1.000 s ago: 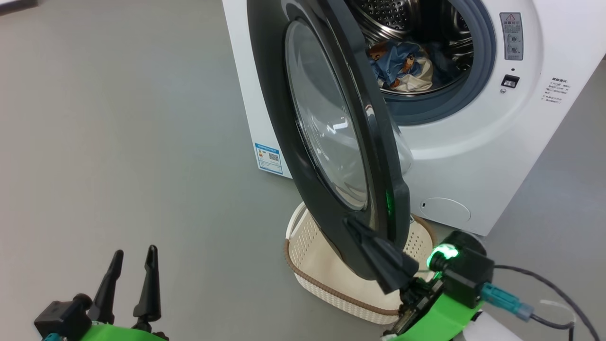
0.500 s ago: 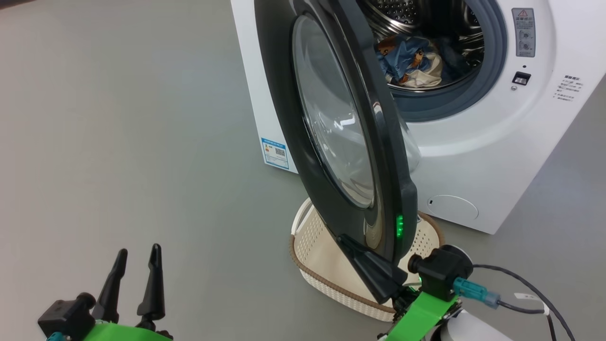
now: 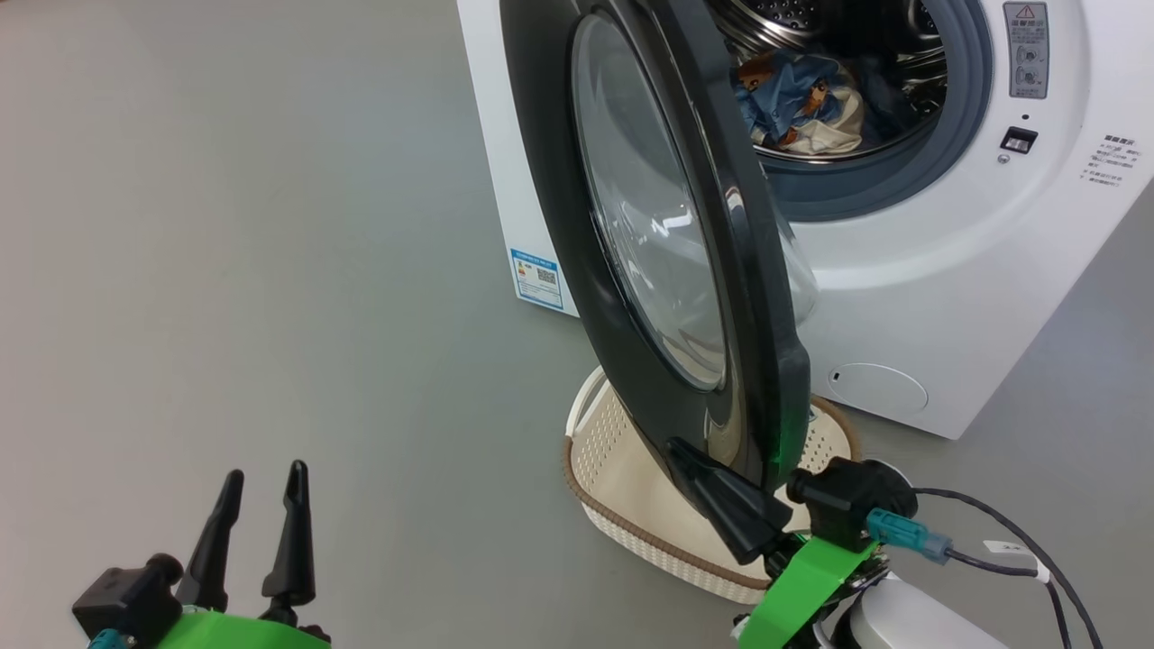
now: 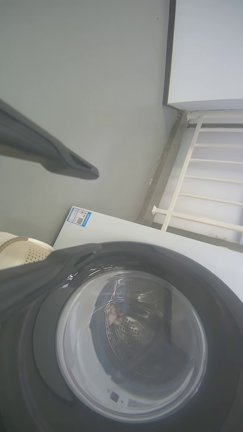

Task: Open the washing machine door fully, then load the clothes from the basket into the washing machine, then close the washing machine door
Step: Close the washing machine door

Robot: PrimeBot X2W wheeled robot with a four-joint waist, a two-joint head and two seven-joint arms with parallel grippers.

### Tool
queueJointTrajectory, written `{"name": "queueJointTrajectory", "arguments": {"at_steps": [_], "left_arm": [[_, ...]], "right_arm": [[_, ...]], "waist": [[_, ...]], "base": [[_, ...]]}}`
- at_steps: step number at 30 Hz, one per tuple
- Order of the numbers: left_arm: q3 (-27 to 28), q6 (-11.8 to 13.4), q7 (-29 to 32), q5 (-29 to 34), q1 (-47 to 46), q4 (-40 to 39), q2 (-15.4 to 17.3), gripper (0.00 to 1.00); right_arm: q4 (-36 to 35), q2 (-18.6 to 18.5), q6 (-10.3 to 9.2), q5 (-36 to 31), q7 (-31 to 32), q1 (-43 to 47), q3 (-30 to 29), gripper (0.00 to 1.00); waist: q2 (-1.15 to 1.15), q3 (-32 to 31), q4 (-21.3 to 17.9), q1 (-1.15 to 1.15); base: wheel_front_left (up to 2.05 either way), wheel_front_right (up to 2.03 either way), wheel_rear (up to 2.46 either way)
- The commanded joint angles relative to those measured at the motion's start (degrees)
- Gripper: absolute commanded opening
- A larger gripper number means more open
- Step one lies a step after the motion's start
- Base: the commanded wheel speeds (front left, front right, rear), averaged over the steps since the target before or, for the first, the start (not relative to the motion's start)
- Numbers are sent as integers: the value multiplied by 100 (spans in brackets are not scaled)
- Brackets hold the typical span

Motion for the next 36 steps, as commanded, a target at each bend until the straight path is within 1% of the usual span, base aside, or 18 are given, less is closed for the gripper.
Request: {"name": "queueJointTrajectory", "arguments": {"at_steps": [1, 10, 20, 27, 36], "left_arm": [[203, -13, -61, -84, -250, -95, 135, 100], [220, -13, -61, -71, -257, -92, 124, 100], [184, -13, -61, -79, -305, -76, 109, 100], [151, -13, -61, -82, -353, -112, 94, 100], [102, -13, -61, -120, -531, -199, 102, 100]], "right_arm": [[-34, 3, 25, 86, -28, -168, 22, 0], [166, 26, 25, 178, -28, -190, -45, 0], [308, -49, 25, 198, -28, -230, -351, 0], [360, -202, 25, 162, -28, -351, -670, 0], [414, -521, 25, 46, -28, -779, -1292, 0]], "waist": [[0, 9, 2, 0], [0, 31, -20, 0], [0, 77, -82, 0], [0, 223, -123, 0], [0, 774, -204, 0]], "base": [[0, 0, 0], [0, 0, 0], [0, 0, 0], [0, 0, 0], [0, 0, 0]]}}
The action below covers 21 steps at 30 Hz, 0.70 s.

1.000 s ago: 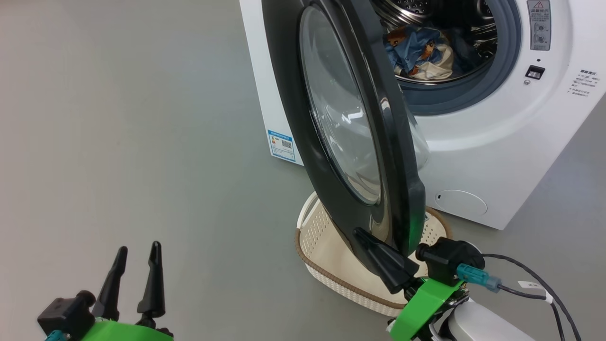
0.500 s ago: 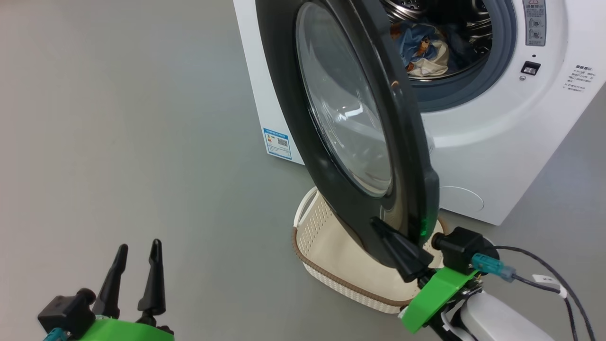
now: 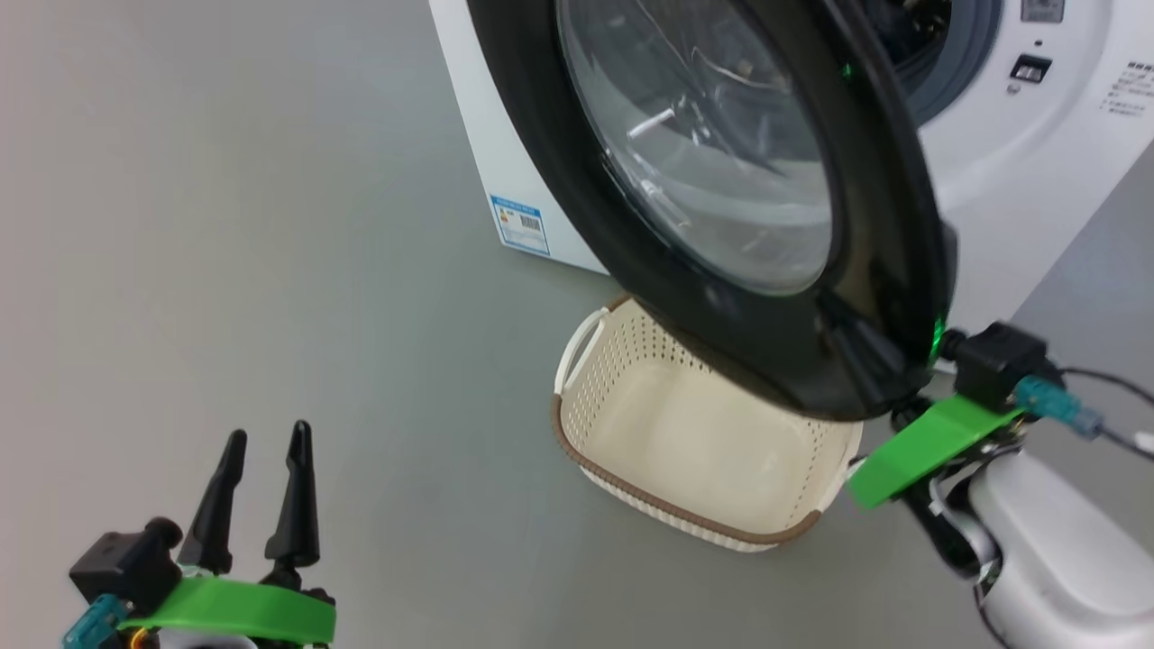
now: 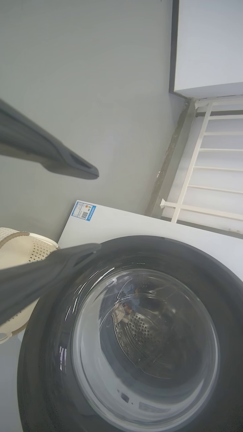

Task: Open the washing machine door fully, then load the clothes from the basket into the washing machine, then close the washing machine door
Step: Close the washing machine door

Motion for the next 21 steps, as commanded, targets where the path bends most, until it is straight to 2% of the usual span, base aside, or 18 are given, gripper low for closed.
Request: {"name": "queueJointTrajectory", "arguments": {"at_steps": [1, 11, 21], "left_arm": [[161, -13, -61, -34, -245, -183, 121, 100], [56, -13, -61, -92, -692, -313, 46, 100], [39, -13, -61, -126, -907, -344, 16, 100]], "right_arm": [[-79, -121, 0, -63, -28, -223, -77, 0], [40, -583, 0, -124, -28, -1071, -436, 0], [162, -828, 0, -120, -28, -1709, -774, 0]], "waist": [[0, 270, -57, 0], [0, 1068, -75, 0], [0, 1503, -12, 0]], "base": [[0, 0, 0], [0, 0, 0], [0, 0, 0]]}}
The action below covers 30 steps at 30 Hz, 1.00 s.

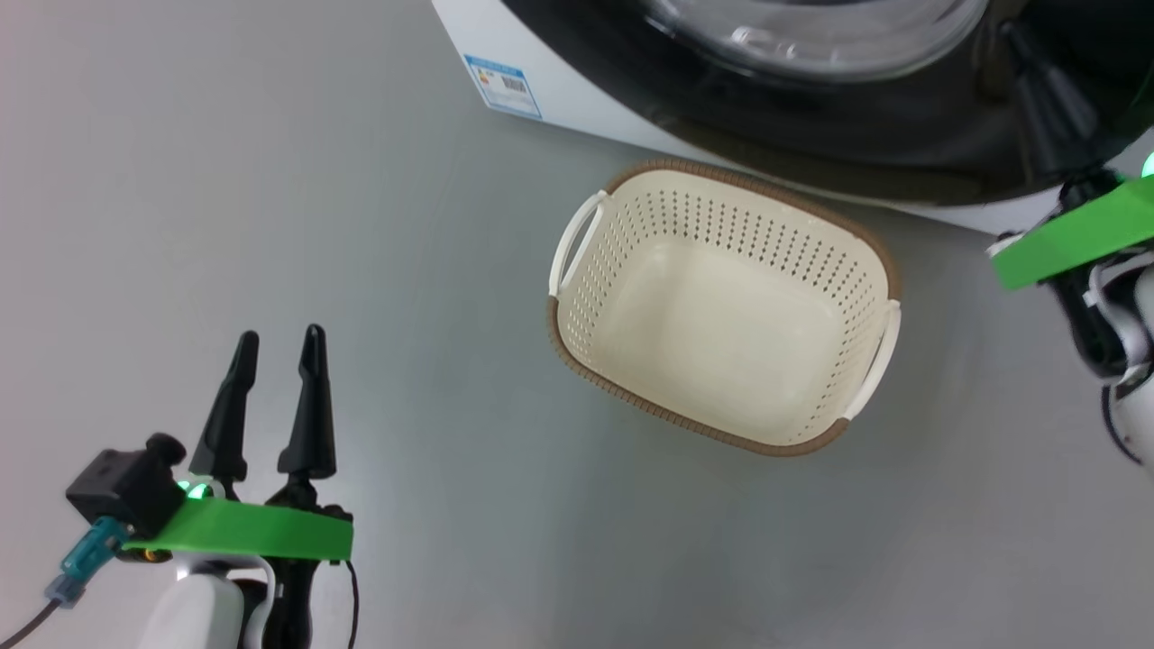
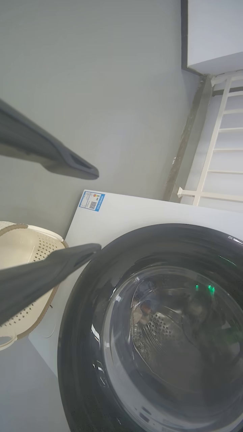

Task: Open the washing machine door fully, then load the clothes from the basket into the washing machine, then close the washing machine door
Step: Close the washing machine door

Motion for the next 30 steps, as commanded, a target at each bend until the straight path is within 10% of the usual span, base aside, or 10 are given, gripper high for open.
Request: {"name": "queueJointTrajectory", "arguments": {"at_steps": [1, 30], "left_arm": [[186, -12, -54, -33, -126, -164, 152, 100], [197, -12, -54, -86, -264, -171, 130, 100]], "right_arm": [[-29, -116, -3, -36, -27, -80, -58, 0], [572, -55, -3, -302, -27, -911, -960, 0]], "waist": [[0, 168, 45, -1], [0, 227, 102, -1]], "base": [[0, 0, 0], [0, 0, 0]]}}
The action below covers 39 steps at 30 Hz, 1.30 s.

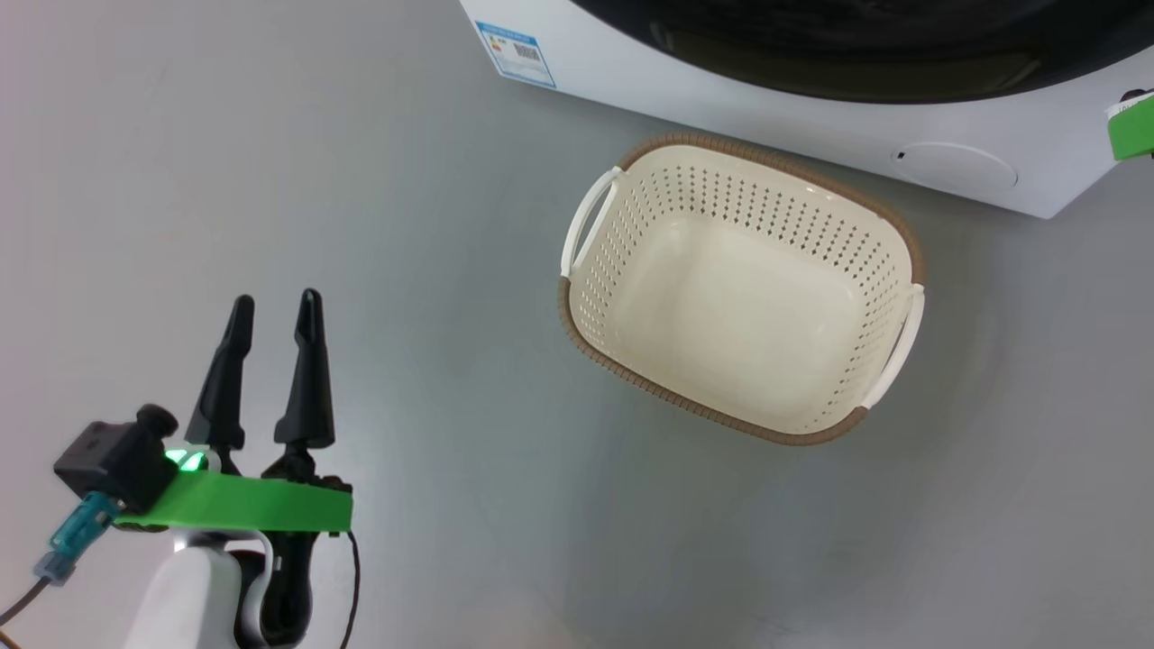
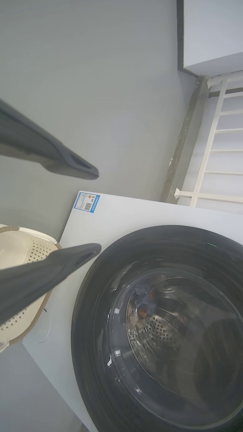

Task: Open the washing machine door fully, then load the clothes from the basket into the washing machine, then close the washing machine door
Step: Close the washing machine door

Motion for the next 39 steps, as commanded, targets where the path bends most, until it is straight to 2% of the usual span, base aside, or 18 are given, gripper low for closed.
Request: {"name": "queueJointTrajectory", "arguments": {"at_steps": [1, 3, 7, 8, 9, 10, 12, 13, 20, 29, 39], "left_arm": [[201, -12, -54, -40, 21, -89, 170, 100], [208, -12, -54, -41, 39, -88, 181, 100], [232, -12, -54, -28, 81, -92, 215, 100], [232, -12, -54, -28, 81, -92, 215, 100], [236, -12, -54, -25, 88, -94, 225, 100], [243, -12, -54, -23, 95, -95, 235, 100], [250, -12, -54, -23, 106, -101, 252, 100], [249, -12, -54, -24, 112, -103, 256, 100], [247, -12, -54, -49, 237, -65, 297, 100], [284, -12, -54, 7, 475, -57, 363, 100], [345, -12, -54, 147, 696, -139, 342, 100]], "right_arm": [[-124, -26, -52, 27, -28, 131, -91, 0], [-163, 1, -52, 47, -28, 214, -116, 0], [-272, 73, -52, 68, -28, 419, -100, 27], [-272, 73, -52, 68, -28, 419, -100, 27], [-313, 98, -52, 93, -28, 463, -88, 35], [-357, 117, -52, 107, -28, 506, -71, 44], [-449, 146, -52, 118, -28, 595, -17, 89], [-502, 157, -52, 115, -28, 647, 32, 100], [-848, 202, -52, 188, -28, 1096, 401, 100], [-1119, 248, -52, 178, -28, 1604, 734, 100], [-1300, 402, -52, 300, -28, 2438, 787, 100]], "waist": [[0, -116, -28, 0], [0, -180, -56, 0], [0, -319, -141, 0], [0, -319, -141, 0], [0, -360, -170, 0], [0, -405, -202, 0], [0, -507, -269, 0], [0, -566, -302, 0], [0, -1060, -623, 0], [0, -1548, -1235, 0], [0, -1993, -1907, 0]], "base": [[0, 0, 0], [0, 0, 0], [0, 0, 0], [0, 0, 0], [0, 0, 0], [0, 0, 0], [0, 0, 0], [0, 0, 0], [0, 0, 0], [0, 0, 0], [0, 0, 0]]}}
